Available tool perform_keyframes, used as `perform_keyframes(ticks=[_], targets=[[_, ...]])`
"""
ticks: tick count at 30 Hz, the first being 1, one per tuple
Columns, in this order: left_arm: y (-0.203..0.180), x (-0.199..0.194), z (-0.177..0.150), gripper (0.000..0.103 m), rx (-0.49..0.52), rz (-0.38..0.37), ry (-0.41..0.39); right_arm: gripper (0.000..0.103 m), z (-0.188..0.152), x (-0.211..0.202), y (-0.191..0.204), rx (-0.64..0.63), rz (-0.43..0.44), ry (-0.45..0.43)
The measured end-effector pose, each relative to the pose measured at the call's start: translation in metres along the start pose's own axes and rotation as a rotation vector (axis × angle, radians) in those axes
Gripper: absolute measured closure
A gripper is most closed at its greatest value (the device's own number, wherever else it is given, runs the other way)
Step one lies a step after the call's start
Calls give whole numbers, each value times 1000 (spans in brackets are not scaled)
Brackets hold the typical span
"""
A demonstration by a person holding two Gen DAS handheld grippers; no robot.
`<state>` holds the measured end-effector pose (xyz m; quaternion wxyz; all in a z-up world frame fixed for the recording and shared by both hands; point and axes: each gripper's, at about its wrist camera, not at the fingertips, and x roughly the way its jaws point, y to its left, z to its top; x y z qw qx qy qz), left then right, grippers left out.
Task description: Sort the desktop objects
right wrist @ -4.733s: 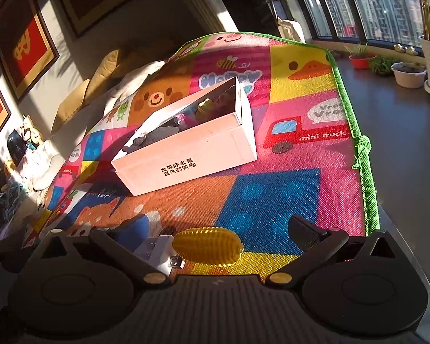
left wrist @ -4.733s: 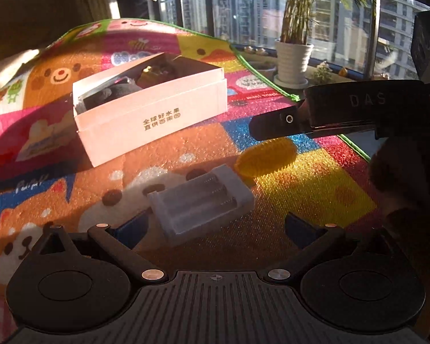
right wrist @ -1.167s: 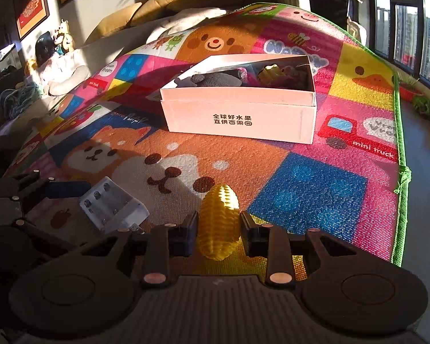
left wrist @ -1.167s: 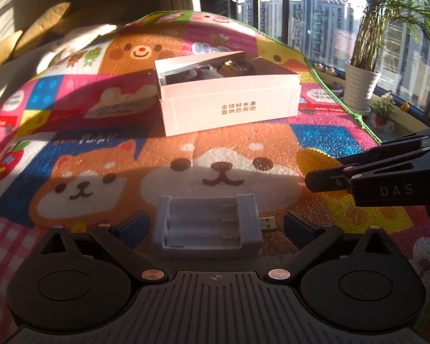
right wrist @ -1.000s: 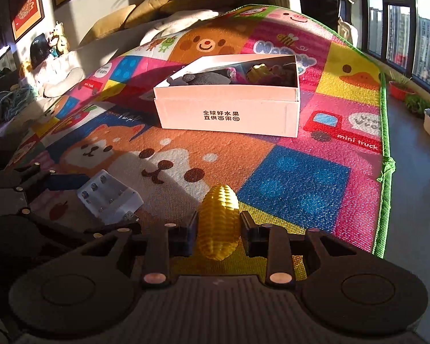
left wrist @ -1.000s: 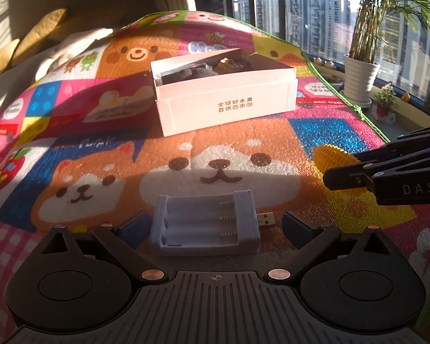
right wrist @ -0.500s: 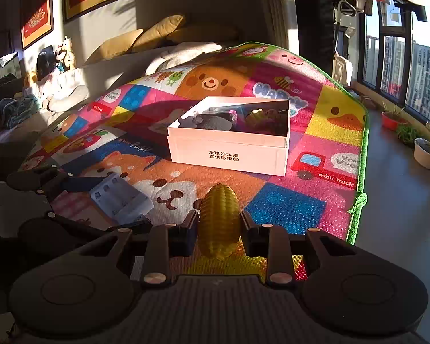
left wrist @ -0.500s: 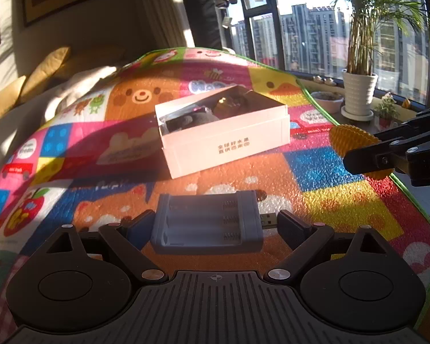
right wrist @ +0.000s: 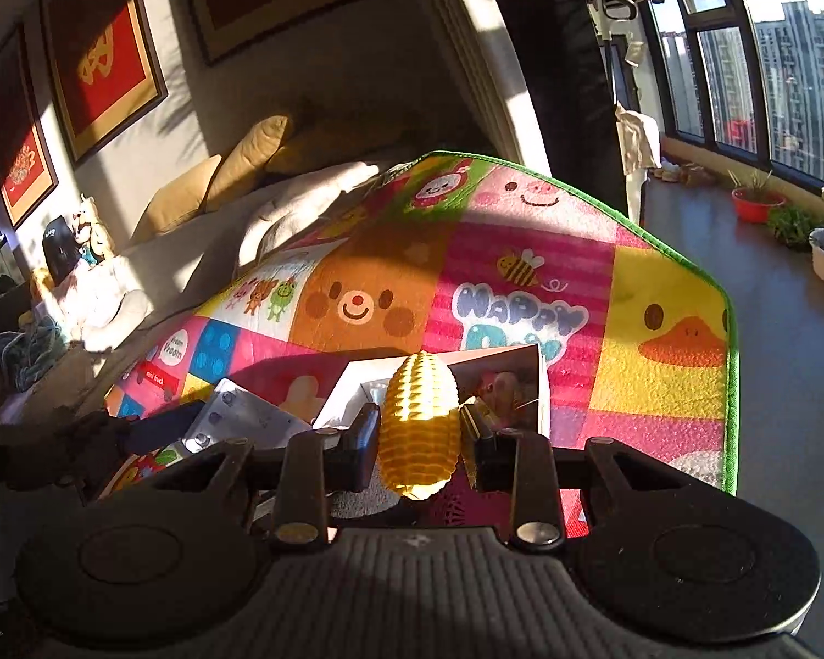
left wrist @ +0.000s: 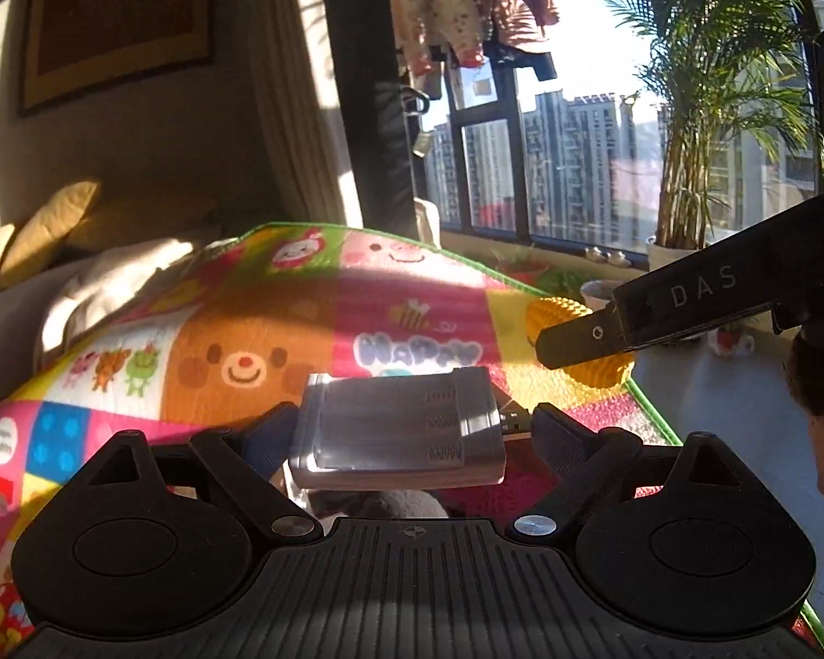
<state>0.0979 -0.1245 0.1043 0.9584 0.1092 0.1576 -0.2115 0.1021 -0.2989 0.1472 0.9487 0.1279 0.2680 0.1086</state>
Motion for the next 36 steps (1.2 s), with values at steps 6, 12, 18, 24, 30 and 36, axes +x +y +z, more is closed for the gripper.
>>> perform_keyframes(ticks=[6, 12, 18, 24, 30, 36], targets=[[27, 38, -22, 2, -75, 51, 83, 50, 6, 62, -34, 89, -37, 56], [58, 22, -77, 1, -191, 33, 193, 22, -43, 61, -57, 118, -103, 79], [57, -2, -115, 0, -250, -34, 270, 0, -101, 29, -22, 25, -129, 51], [56, -28, -140, 0, -282, 43, 310, 0, -149, 13, 27, -88, -179, 85], [52, -61, -156, 0, -295, 98, 289, 0, -181, 6, 47, -45, -200, 122], [43, -73, -158, 0, -320, 147, 286, 0, -195, -6, 46, -42, -254, 96]])
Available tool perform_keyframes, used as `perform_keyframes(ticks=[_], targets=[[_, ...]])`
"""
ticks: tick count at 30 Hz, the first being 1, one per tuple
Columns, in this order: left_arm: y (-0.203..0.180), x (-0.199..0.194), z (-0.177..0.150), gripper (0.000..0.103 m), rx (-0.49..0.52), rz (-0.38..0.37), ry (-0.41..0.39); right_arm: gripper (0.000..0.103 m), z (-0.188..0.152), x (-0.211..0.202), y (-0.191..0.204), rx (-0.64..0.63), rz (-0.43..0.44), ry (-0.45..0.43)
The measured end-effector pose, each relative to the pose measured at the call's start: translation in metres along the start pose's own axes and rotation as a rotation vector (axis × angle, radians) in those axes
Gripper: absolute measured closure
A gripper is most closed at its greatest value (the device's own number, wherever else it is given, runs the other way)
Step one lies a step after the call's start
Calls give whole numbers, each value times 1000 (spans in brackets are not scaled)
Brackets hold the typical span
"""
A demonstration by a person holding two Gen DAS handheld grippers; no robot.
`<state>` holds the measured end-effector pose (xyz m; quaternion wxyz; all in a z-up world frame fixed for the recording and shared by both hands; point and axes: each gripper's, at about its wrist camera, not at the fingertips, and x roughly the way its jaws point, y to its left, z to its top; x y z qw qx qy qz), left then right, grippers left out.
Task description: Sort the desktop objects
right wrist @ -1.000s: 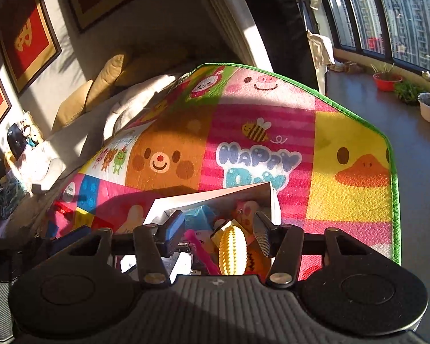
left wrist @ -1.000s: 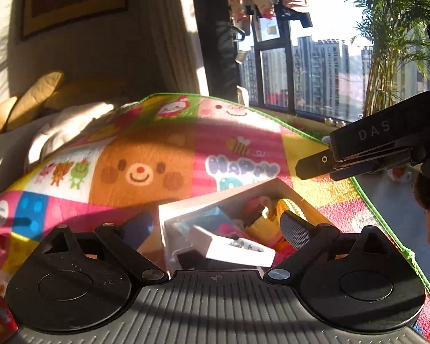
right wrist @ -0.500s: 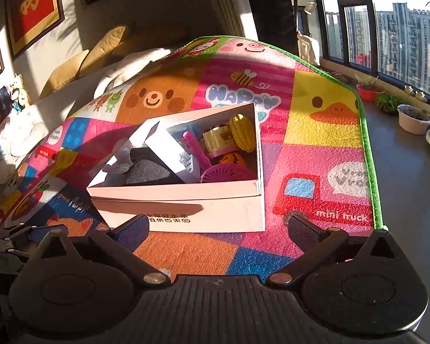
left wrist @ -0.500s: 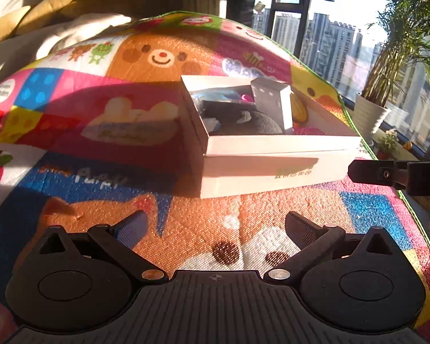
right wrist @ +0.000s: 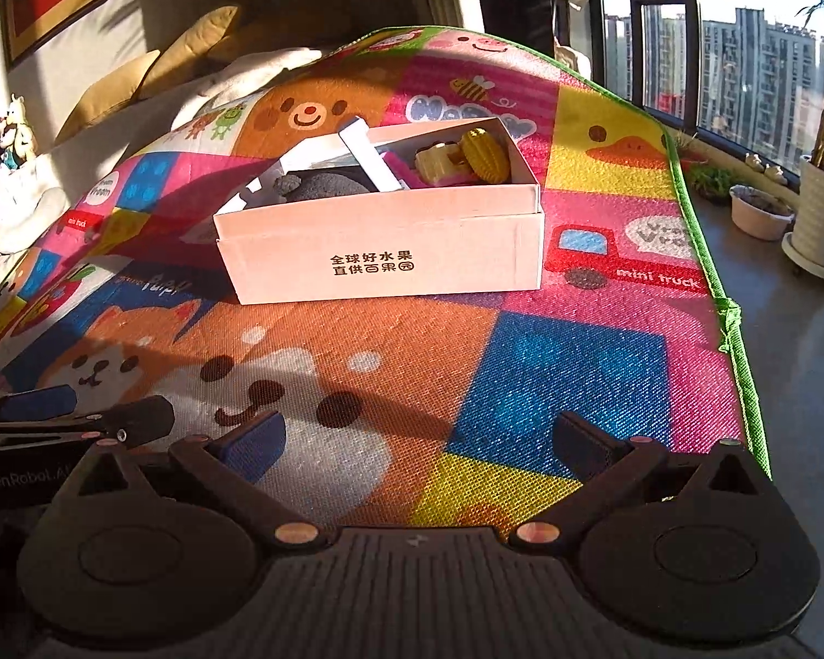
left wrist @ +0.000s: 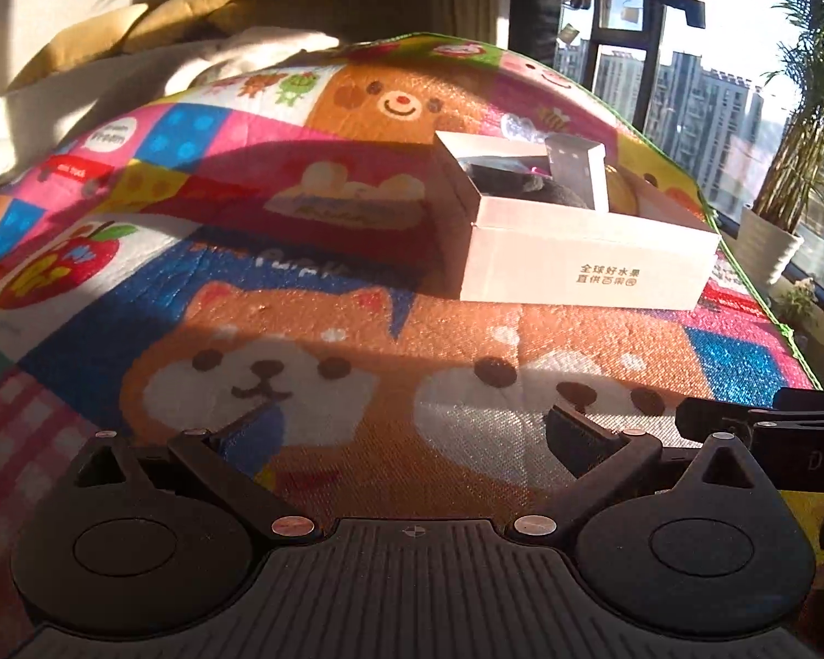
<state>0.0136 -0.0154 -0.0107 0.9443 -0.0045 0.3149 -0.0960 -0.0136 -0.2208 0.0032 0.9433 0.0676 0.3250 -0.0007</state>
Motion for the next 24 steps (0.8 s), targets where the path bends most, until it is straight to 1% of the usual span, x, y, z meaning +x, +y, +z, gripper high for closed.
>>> perform_keyframes(ticks=[2, 4, 6, 9, 11, 13, 17, 24], targets=[[-5, 5, 1, 0, 4, 16, 22, 0, 0, 4, -8, 33, 0, 38], [-9, 9, 2, 0, 5, 28, 34, 0, 0, 5, -9, 18, 7, 41], [-11, 14, 3, 0, 16, 38, 43, 0, -1, 6, -4, -20, -8, 50], [-13, 20, 6, 0, 32, 64, 54, 0, -1, 12, 13, -118, -66, 80], [-14, 23, 6, 0, 41, 88, 59, 0, 1, 15, 17, -150, -50, 75], [-14, 22, 6, 0, 39, 87, 57, 0, 5, 20, 11, -130, -16, 75], [-15, 22, 6, 0, 42, 89, 57, 0, -1, 18, 11, -117, -29, 30], [-14, 22, 5, 0, 43, 89, 58, 0, -1, 18, 11, -118, -30, 28]])
